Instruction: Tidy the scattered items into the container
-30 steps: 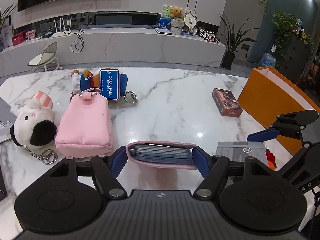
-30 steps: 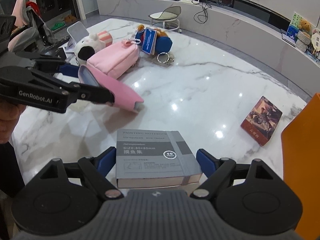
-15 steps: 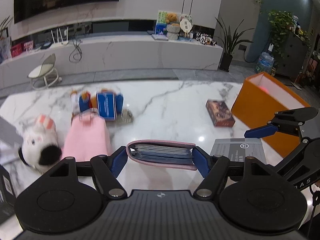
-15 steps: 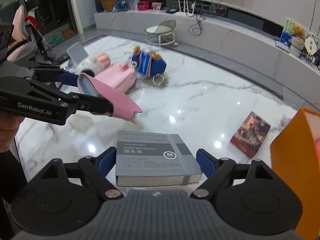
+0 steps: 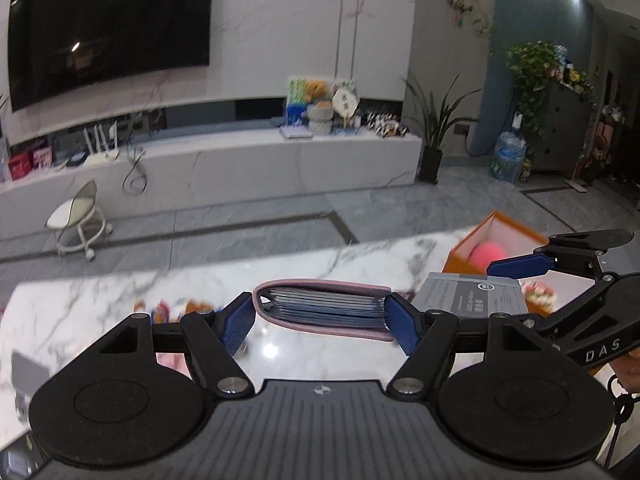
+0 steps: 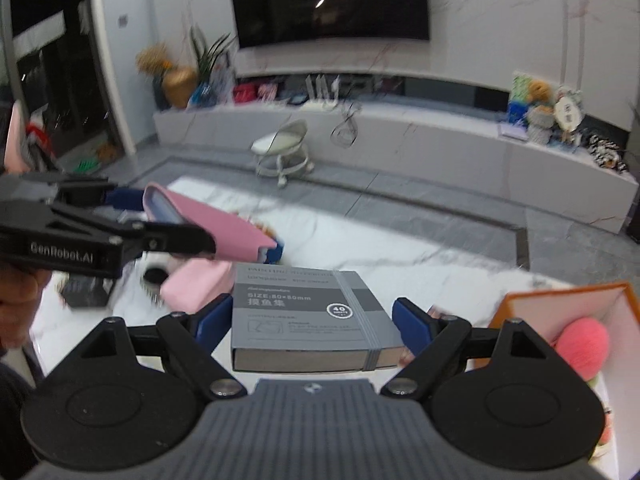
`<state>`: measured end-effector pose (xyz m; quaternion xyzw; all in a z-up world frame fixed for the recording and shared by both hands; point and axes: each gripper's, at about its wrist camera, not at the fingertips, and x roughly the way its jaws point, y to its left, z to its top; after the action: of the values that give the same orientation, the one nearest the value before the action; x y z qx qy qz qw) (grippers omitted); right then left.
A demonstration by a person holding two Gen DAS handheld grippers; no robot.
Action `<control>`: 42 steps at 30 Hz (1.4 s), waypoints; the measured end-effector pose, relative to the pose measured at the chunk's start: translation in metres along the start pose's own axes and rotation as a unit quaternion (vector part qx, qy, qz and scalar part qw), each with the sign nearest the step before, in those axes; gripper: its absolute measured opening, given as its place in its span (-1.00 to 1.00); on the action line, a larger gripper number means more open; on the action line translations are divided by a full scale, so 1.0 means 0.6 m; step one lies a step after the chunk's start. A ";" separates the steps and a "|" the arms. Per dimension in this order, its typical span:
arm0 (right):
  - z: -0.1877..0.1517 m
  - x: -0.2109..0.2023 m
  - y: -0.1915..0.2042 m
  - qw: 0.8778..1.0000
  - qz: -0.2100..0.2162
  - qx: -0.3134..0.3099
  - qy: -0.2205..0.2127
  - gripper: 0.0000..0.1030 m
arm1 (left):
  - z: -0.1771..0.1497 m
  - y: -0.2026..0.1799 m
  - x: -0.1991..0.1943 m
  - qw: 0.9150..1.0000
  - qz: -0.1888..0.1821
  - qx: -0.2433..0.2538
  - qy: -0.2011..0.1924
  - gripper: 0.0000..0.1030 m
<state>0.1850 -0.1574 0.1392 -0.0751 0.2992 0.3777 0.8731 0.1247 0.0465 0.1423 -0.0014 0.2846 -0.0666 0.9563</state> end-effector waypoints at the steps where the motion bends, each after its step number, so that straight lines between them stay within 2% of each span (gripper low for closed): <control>1: 0.008 -0.014 -0.003 1.000 -0.009 0.003 -0.013 0.69 | 0.010 -0.006 -0.003 1.000 -0.003 0.003 -0.006 0.60; 6: 0.034 -0.084 -0.025 0.997 -0.030 0.021 -0.071 0.69 | 0.062 -0.040 -0.022 0.999 -0.018 0.018 -0.036 0.60; 13: 0.043 -0.180 -0.075 0.987 -0.073 0.059 -0.132 0.69 | 0.124 -0.130 -0.054 0.993 -0.058 0.053 -0.085 0.60; 19: 0.029 -0.268 -0.122 0.973 -0.121 0.082 -0.181 0.69 | 0.155 -0.211 -0.067 0.985 -0.099 0.081 -0.117 0.60; 25: 0.004 -0.340 -0.168 0.957 -0.164 0.106 -0.216 0.69 | 0.174 -0.287 -0.055 0.976 -0.139 0.102 -0.130 0.61; 29: -0.008 -0.360 -0.196 0.949 -0.188 0.121 -0.220 0.69 | 0.183 -0.328 -0.033 0.971 -0.164 0.111 -0.130 0.61; 34: -0.031 -0.359 -0.234 0.948 -0.207 0.136 -0.200 0.69 | 0.179 -0.364 0.014 0.969 -0.188 0.111 -0.115 0.61; 42: -0.078 -0.314 -0.292 0.950 -0.232 0.158 -0.135 0.69 | 0.141 -0.379 0.131 0.974 -0.201 0.094 -0.045 0.61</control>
<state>0.1858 -0.4130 0.1936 0.0481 0.2090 0.1192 0.9694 0.2071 -0.1917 0.1795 0.0284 0.2276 -0.2836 0.9311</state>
